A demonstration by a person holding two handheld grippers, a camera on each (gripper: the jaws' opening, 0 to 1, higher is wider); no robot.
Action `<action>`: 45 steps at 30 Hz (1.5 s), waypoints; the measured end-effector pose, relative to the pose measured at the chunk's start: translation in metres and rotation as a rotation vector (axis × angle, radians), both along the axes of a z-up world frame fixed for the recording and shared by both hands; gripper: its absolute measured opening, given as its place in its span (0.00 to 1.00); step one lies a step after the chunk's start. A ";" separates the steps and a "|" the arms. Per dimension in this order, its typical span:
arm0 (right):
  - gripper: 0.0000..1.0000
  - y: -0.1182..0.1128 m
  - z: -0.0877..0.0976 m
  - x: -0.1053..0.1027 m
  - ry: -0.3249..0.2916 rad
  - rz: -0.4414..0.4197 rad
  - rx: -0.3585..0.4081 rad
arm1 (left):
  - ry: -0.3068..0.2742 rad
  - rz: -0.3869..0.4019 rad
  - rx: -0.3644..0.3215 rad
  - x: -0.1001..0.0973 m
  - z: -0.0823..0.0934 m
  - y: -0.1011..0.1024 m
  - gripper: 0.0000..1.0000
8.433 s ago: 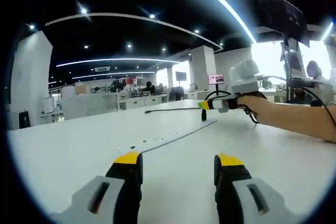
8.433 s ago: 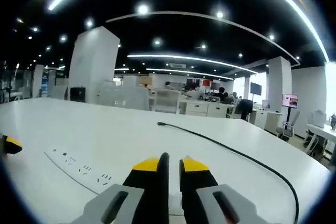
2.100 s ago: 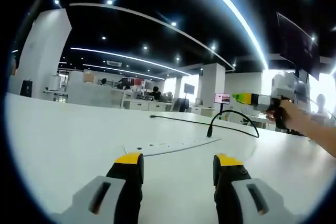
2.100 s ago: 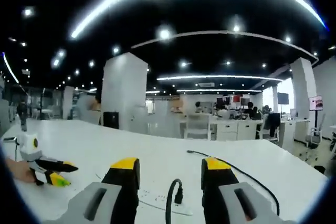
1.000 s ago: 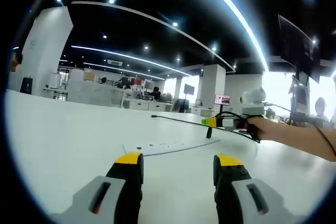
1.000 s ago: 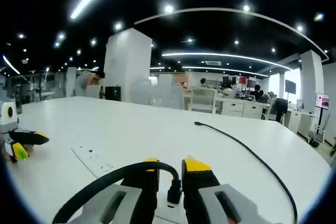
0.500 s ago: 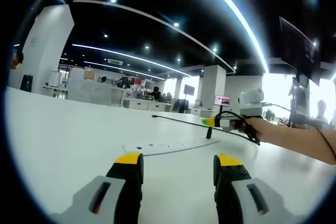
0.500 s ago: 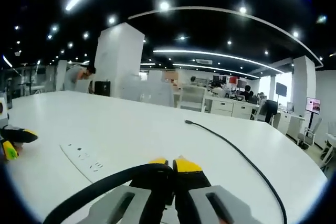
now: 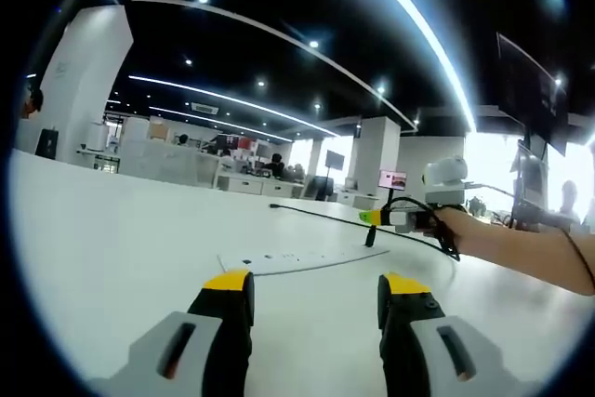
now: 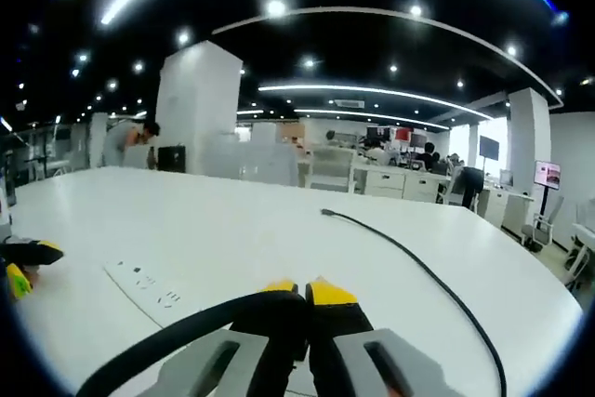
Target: Locate the USB plug end of the data cable currently connected to the USB port on the desk. Grip the plug, withdraw it from the port, and place it onto the desktop.
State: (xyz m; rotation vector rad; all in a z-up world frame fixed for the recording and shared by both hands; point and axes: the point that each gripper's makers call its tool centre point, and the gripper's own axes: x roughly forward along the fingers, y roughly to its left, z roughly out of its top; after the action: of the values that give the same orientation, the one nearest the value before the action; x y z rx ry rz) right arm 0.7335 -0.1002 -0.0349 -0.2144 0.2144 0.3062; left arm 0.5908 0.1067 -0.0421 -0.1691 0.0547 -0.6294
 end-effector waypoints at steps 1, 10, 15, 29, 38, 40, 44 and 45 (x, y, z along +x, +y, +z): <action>0.05 -0.001 0.000 0.000 -0.003 -0.014 -0.036 | 0.000 0.000 -0.002 0.001 0.000 0.000 0.54; 0.05 -0.011 0.002 0.007 0.012 -0.045 0.132 | 0.001 -0.003 -0.004 0.000 0.000 -0.001 0.54; 0.05 -0.010 0.002 0.008 0.006 -0.045 0.166 | 0.002 -0.002 -0.006 0.001 0.001 0.000 0.54; 0.05 -0.009 0.002 -0.001 0.013 -0.045 0.099 | 0.001 -0.003 -0.004 0.004 0.002 0.002 0.54; 0.05 -0.005 0.001 -0.005 0.010 -0.031 0.041 | 0.001 -0.003 -0.004 0.002 0.001 0.001 0.54; 0.05 0.000 0.001 -0.003 0.010 -0.019 -0.027 | 0.001 -0.003 -0.003 0.001 0.000 0.001 0.54; 0.05 0.000 0.002 0.000 0.015 -0.027 -0.081 | 0.001 -0.003 -0.003 0.001 0.000 0.001 0.54; 0.05 0.000 0.001 0.000 0.018 -0.026 -0.050 | 0.001 -0.003 -0.004 0.002 0.000 0.001 0.54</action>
State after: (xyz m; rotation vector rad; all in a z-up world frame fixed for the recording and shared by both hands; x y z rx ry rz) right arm 0.7331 -0.1005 -0.0338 -0.2584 0.2424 0.2767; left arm 0.5923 0.1078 -0.0417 -0.1733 0.0549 -0.6326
